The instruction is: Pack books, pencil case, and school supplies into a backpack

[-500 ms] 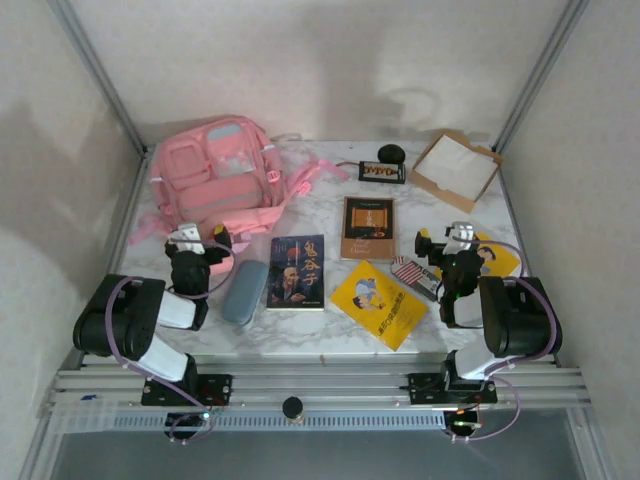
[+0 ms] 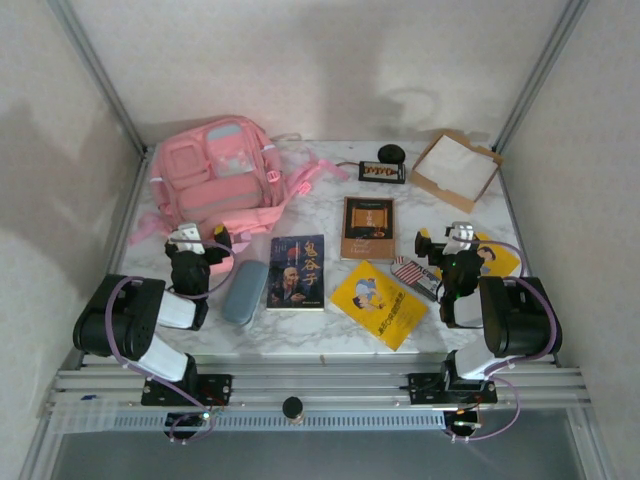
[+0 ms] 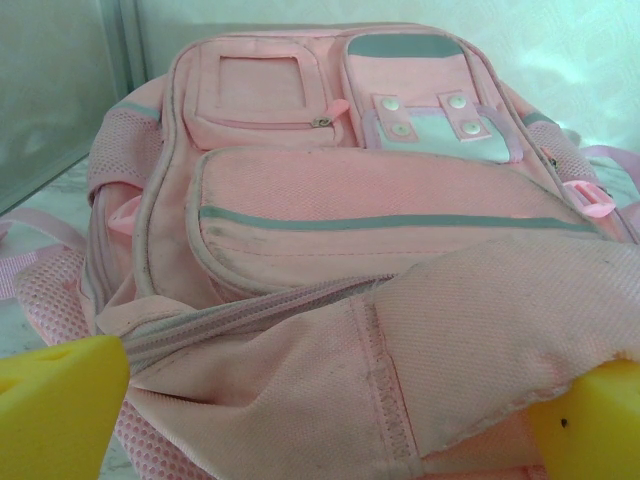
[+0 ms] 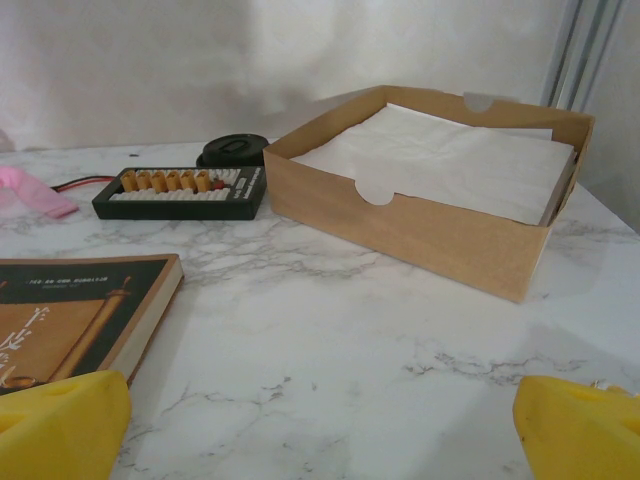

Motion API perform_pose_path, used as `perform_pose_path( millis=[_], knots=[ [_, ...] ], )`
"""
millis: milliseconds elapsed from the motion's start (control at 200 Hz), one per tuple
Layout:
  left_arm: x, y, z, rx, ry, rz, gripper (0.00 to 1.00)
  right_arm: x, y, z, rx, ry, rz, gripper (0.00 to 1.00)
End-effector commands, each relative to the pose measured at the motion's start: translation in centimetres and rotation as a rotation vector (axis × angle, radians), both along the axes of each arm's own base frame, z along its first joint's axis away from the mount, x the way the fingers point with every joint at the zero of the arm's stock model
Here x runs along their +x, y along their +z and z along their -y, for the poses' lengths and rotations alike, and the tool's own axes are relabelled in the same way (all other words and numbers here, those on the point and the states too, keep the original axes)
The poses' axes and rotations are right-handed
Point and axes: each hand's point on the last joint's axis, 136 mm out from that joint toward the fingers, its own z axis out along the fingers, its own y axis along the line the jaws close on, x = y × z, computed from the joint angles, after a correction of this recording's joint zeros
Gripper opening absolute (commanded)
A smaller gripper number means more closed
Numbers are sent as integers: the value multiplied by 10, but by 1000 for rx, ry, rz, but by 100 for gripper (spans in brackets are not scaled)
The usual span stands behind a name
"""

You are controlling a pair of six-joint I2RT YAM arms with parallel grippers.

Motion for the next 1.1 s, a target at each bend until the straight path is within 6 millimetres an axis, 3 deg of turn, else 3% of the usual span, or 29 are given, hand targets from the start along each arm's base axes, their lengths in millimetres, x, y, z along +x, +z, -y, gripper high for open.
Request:
perform_pose_path(
  millis=[0, 335, 491, 621, 651, 921, 1096],
  knots=[
    [4, 15, -9, -6, 47, 59, 99, 6, 11, 3, 7, -12, 42, 99],
    [3, 15, -9, -6, 47, 59, 99, 6, 11, 3, 7, -12, 43, 99],
    [7, 25, -6, -3, 25, 53, 99, 5, 20, 0, 4, 9, 49, 99],
    [3, 46, -3, 0, 7, 71, 99, 4, 28, 3, 8, -13, 25, 99],
    [2, 52, -4, -2, 9, 79, 99, 12, 43, 4, 12, -16, 45, 99],
    [-16, 106, 4, -129, -34, 145, 99, 18, 81, 18, 210, -132, -48, 99],
    [-28, 139, 0, -401, -4, 231, 99, 17, 84, -10, 407, -17, -131, 99]
  ],
)
